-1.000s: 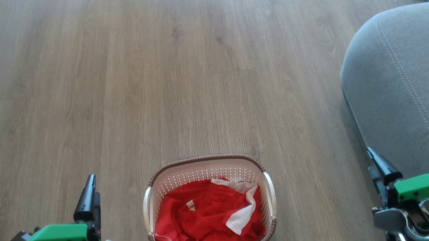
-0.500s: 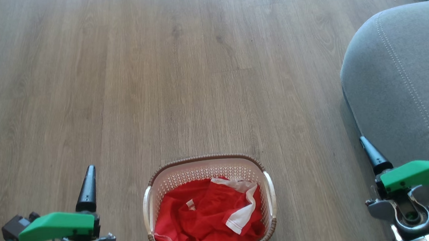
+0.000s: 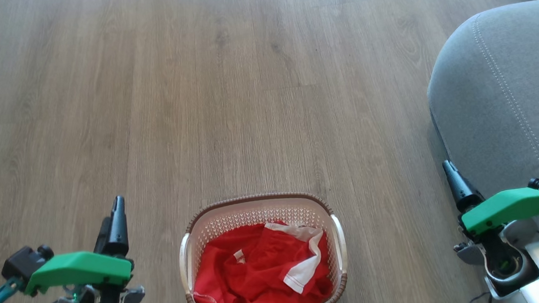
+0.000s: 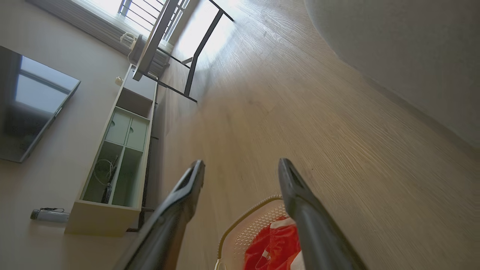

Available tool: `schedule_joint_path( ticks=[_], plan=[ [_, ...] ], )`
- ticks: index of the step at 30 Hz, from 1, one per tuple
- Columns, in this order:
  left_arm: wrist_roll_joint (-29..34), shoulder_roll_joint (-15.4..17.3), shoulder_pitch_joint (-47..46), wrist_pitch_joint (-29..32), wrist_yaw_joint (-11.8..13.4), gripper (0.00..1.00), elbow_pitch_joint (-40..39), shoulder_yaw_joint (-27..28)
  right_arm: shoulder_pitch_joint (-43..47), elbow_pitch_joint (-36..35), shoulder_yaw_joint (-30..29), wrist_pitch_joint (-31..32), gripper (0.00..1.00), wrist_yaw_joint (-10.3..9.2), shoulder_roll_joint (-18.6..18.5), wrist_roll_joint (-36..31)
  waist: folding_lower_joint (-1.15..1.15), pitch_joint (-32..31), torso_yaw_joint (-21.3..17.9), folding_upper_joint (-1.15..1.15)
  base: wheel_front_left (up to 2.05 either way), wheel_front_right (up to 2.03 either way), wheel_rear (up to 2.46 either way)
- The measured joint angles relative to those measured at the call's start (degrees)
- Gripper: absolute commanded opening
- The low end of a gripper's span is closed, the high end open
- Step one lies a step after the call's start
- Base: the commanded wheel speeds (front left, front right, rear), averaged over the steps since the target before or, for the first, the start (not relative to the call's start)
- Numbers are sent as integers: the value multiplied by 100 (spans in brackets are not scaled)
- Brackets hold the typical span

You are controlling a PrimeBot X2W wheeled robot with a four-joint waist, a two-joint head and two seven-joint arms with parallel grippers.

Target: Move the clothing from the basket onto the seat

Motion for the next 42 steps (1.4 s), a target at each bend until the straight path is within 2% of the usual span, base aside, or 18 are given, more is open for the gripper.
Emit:
schedule_joint_path(
  ticks=[27,42],
  plan=[
    [1852,91,-316,-454,-3,100,44,-365,-469,102,550,-423,100,0,-227,-1750,0,40,-30,0,0,0,0],
    [2954,89,-455,-699,-5,100,43,-229,-680,40,710,-675,100,0,-291,-2649,0,58,-16,0,0,0,0]
  ],
)
